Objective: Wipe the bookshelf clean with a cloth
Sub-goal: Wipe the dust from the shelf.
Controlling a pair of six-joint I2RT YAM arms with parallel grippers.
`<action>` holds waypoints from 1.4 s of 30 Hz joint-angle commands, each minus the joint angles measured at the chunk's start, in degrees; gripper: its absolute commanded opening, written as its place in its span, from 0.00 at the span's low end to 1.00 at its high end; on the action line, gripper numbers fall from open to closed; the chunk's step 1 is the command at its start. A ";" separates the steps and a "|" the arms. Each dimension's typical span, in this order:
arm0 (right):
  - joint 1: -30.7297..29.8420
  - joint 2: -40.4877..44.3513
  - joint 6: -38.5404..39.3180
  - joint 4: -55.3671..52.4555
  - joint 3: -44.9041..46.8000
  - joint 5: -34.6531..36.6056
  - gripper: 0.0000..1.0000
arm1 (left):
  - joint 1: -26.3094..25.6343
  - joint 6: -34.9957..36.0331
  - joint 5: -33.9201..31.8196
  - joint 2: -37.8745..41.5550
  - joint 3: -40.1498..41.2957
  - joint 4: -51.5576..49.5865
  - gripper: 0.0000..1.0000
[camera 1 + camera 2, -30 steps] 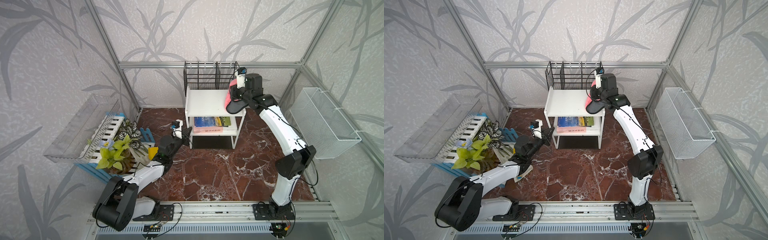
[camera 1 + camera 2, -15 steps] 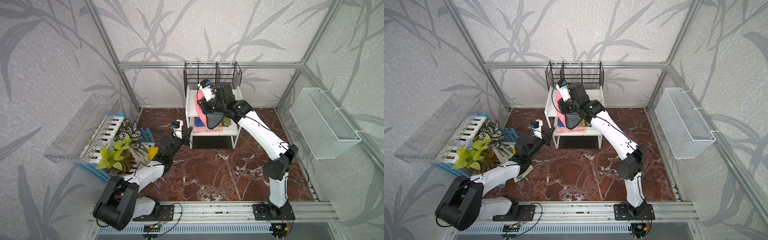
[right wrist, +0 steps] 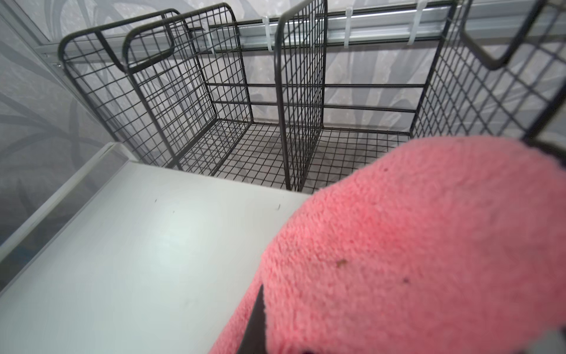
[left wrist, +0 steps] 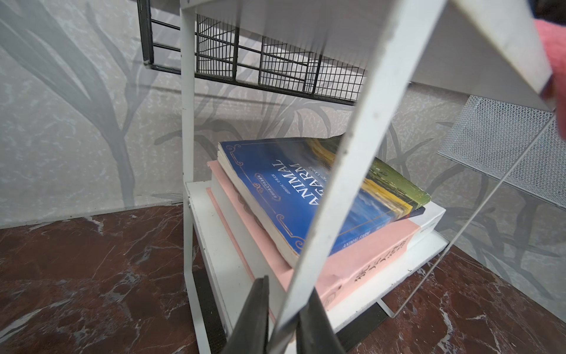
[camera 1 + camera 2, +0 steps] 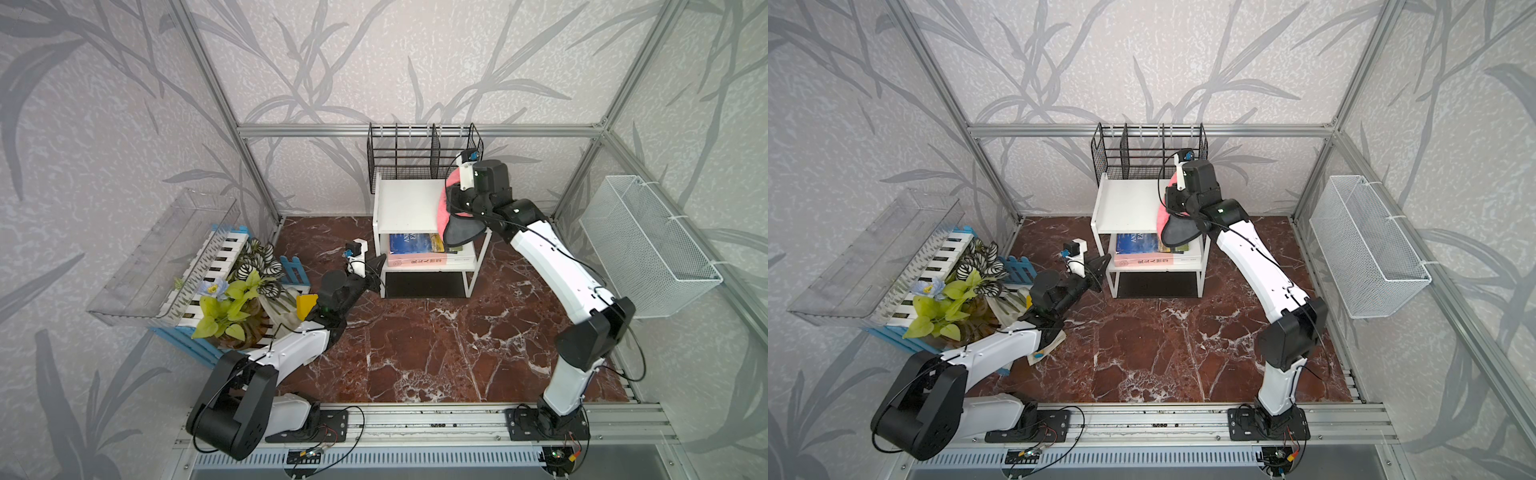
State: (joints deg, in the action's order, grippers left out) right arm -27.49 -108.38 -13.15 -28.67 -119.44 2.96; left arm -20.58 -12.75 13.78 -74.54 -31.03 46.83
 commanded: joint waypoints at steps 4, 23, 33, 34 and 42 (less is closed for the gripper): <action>-4.32 -20.97 -1.74 -12.68 -24.52 -1.08 0.00 | 2.68 -7.99 -9.10 -5.65 -3.48 -5.66 0.00; -14.57 -18.30 9.41 -15.49 -25.79 -11.52 0.00 | 2.74 -8.30 -8.82 -4.83 -3.60 -6.35 0.00; -13.76 9.76 16.53 1.42 14.42 -14.38 0.00 | 2.74 -8.42 -9.76 -4.58 -3.79 -7.13 0.00; -13.34 11.39 15.83 1.98 16.42 -11.98 0.00 | 2.78 -8.38 -9.84 -4.53 -3.81 -7.23 0.00; -9.42 26.14 14.04 10.21 35.33 16.15 0.00 | 2.74 -8.18 -10.47 -4.20 -3.78 -7.54 0.00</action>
State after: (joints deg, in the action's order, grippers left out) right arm -39.11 -84.51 0.75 -19.49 -88.99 4.25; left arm -19.73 -12.67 15.51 -75.26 -31.59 46.24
